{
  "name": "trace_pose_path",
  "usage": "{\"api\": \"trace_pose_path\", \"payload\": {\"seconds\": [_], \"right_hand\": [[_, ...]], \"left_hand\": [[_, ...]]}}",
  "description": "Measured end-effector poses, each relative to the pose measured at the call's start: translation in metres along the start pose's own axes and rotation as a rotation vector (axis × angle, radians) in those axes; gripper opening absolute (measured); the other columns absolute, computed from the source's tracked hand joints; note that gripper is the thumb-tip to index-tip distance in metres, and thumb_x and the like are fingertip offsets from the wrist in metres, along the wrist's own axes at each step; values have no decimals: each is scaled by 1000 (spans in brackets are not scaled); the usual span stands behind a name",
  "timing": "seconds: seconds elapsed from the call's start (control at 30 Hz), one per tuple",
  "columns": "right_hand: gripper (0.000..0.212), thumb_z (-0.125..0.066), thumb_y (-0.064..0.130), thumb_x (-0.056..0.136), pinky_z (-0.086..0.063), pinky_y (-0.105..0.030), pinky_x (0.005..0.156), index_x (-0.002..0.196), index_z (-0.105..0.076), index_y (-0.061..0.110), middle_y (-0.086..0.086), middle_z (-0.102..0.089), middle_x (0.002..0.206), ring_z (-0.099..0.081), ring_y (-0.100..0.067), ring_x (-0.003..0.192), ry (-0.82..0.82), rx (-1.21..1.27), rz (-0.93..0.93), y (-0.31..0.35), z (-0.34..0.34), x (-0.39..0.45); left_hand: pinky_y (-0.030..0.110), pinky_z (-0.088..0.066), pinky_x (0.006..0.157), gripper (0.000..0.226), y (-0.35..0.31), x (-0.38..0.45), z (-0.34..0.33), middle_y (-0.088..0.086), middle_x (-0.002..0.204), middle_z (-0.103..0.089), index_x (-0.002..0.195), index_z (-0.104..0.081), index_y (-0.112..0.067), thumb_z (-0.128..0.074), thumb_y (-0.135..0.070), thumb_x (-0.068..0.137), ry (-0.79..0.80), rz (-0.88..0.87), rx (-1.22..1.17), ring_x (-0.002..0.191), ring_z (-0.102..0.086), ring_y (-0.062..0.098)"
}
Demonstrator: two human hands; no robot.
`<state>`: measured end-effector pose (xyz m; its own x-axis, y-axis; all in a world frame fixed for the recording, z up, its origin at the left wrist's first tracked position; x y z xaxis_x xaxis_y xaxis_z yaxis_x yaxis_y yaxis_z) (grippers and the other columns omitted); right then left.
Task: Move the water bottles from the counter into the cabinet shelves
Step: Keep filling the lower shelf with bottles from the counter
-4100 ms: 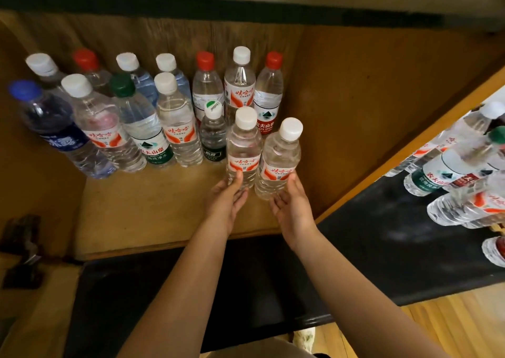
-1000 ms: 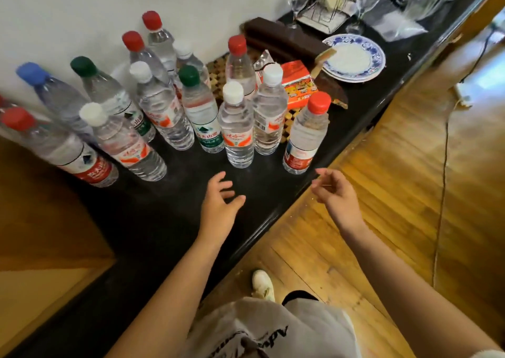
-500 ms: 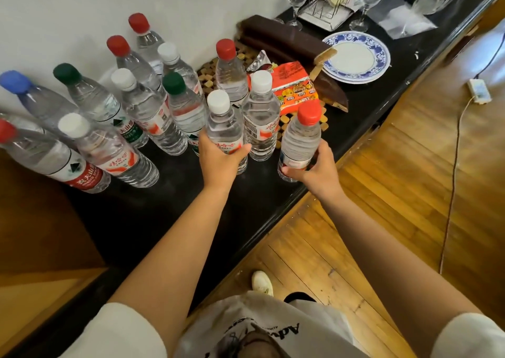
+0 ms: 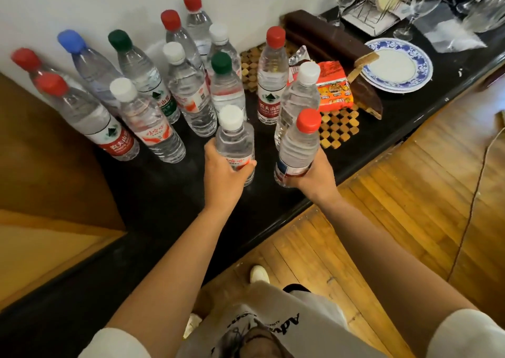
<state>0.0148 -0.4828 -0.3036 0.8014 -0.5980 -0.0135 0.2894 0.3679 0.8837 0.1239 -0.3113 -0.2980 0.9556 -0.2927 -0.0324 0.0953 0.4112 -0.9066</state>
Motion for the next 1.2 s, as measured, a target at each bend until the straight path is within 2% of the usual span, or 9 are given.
{"api": "trace_pose_path", "payload": {"seconds": [0.13, 0.3, 0.43, 0.57, 0.7, 0.8, 0.93, 1.03, 1.2], "right_hand": [[55, -82, 15, 59, -28, 10, 80, 104, -56, 34, 30, -47, 94, -36, 36, 95, 109, 23, 166, 27, -44, -22], [69, -84, 10, 59, -44, -7, 84, 120, -51, 12, 17, -54, 105, -54, 10, 93, 352, 87, 106, 28, -109, -36], [67, -86, 14, 57, -38, -12, 85, 114, -53, 27, 17, -52, 105, -51, -5, 103, 463, 32, 142, 40, -150, -47], [61, -88, 23, 48, -35, -7, 75, 86, -48, 49, 27, -50, 89, -52, -3, 92, 461, -39, 248, 62, -175, -56], [64, -88, 23, 50, -39, -14, 78, 91, -46, 49, 25, -52, 92, -55, -8, 94, 533, -29, 277, 78, -208, -76], [65, -88, 25, 51, -39, -12, 81, 95, -46, 50, 24, -54, 97, -55, 1, 94, 613, -11, 274, 93, -240, -101], [68, -87, 29, 50, -42, -5, 83, 97, -47, 57, 32, -56, 99, -55, 16, 97, 687, 33, 292, 126, -289, -137], [68, -88, 26, 51, -42, -11, 89, 101, -48, 48, 27, -57, 104, -56, 12, 100, 732, 67, 305, 157, -332, -162], [66, -89, 20, 52, -40, 0, 79, 104, -51, 33, 25, -57, 100, -54, 17, 91, 801, 80, 292, 203, -414, -187]], "left_hand": [[-4, -30, 77, 83, 24, -20, 43, -14, 115, -45, 130, -35, -16, -84, -18, 62, -70, 49, 13, 107, -46, -2], [-11, -29, 77, 80, 46, -53, 102, -18, 112, -45, 127, -38, -20, -84, -16, 62, -182, 44, 42, 104, -44, -10], [-9, -31, 81, 79, 63, -82, 142, -15, 118, -48, 130, -39, -17, -82, -17, 64, -245, 88, 34, 108, -45, -9], [5, -39, 87, 71, 85, -112, 182, -11, 121, -55, 127, -41, -20, -80, -20, 67, -341, 172, -15, 110, -52, 0], [13, -40, 86, 67, 109, -142, 226, -13, 115, -55, 119, -40, -31, -80, -21, 66, -461, 247, -28, 108, -53, 2], [18, -43, 88, 68, 126, -155, 262, -14, 112, -56, 122, -43, -24, -80, -24, 65, -512, 265, -28, 108, -54, 3], [6, -40, 80, 66, 144, -166, 319, -25, 102, -54, 117, -42, -31, -80, -29, 63, -572, 267, -24, 98, -55, -7], [3, -40, 77, 71, 160, -170, 368, -22, 105, -55, 122, -45, -25, -81, -31, 62, -603, 270, -12, 96, -56, -7], [23, -46, 88, 79, 187, -168, 459, -3, 120, -60, 130, -42, -14, -83, -26, 63, -664, 251, 7, 107, -58, 11]]}}
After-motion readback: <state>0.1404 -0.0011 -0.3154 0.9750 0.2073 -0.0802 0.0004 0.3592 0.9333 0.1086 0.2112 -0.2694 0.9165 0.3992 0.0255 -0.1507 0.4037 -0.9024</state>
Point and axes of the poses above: each hand's wrist, its own x-axis towards the middle knuckle, its own z-axis out of the back of the hand, y = z × x, the point moved 8 cm from there along x, towards the middle knuckle
